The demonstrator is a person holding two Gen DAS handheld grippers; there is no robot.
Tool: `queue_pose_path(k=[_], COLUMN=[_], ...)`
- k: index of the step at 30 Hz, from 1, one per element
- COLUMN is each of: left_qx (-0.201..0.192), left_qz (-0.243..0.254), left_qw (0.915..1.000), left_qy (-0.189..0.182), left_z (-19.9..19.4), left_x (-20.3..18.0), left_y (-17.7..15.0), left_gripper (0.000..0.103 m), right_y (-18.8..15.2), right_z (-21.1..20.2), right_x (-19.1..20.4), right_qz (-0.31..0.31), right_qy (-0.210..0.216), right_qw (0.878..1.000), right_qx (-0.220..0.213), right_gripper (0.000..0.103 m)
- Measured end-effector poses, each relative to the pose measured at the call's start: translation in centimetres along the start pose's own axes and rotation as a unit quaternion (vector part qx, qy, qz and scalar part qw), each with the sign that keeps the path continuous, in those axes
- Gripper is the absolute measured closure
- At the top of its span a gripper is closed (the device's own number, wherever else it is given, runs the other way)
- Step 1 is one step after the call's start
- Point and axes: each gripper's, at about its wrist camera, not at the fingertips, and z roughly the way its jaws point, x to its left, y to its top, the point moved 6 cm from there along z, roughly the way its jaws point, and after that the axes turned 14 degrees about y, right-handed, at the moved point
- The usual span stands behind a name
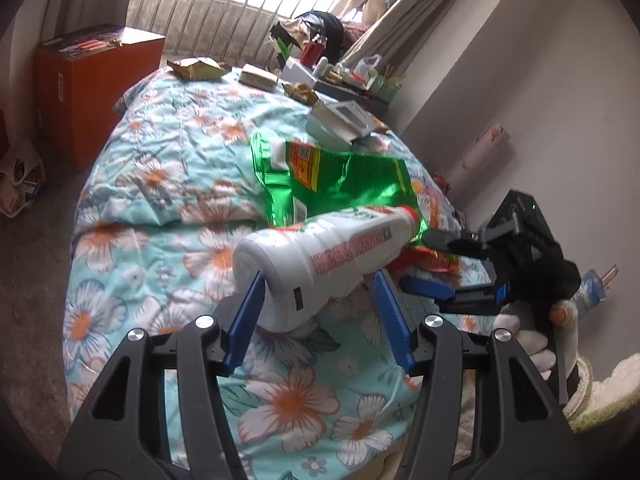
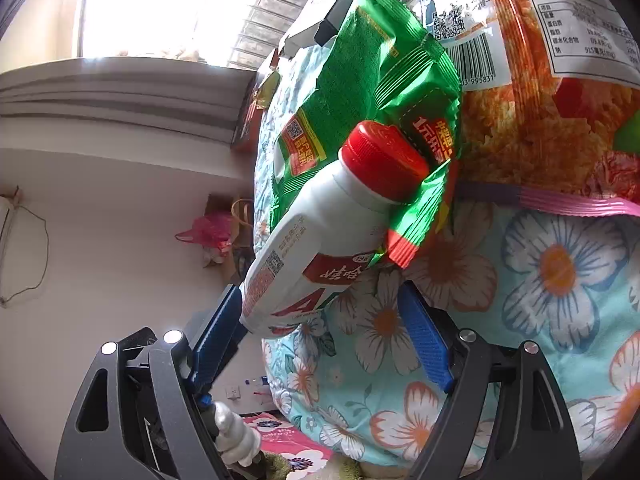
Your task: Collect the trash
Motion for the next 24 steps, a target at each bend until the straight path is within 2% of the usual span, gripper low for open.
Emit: queue_pose_path(k=[3,7,11,14,16,19,24], left_qx=[-0.015,0.0,0.023,0.035,0.042,0.053,0.091], left_qz=[-0.032,-0.071,-0.11,-0.121,-0.117,-0.09,-0.061], left_qw=[0.9994,0.9974,0.9925,0.9879,0.9847,0.9832,0.9805], left_qy=[-0.001,-0.014,-0.048,-0.091,-0.123,-0.15,-0.163], left_z=[0.2,2.7,5.0,5.2,4.8,4.1,4.1], left_x=[1.3,2.6,3.1,2.5,1.7,-0.1,-2.2], left_y=[1.6,2.5,2.0,1.2,0.7,-0.5,-2.8], left_gripper=[0.049,0.049,0.047,0.047,0.047,0.047,0.046], right_y=[-0.1,0.0,0.1,0.0,0.0,0.1,-0.2], right_z=[0.4,0.2,-0.7,-1.1,-1.4,-1.8,-2.6], right_x=[-0.1,-0.6,-1.1,-1.3,-1.3,-1.4,-1.6], right_qz=[0.005,0.015,0.016,0.018,0.019,0.018,0.017], right_qy=[0.006,0.008,0.005,0.008,0.011,0.016,0.018], right_qw=[1.0,1.0,1.0,1.0,1.0,1.0,1.0], right_qx=[-0.001,-0.005,-0.009,-0.01,-0.011,-0.013,-0.012], right_gripper=[0.024,0.024,0.024,0.024,0.024,0.024,0.024])
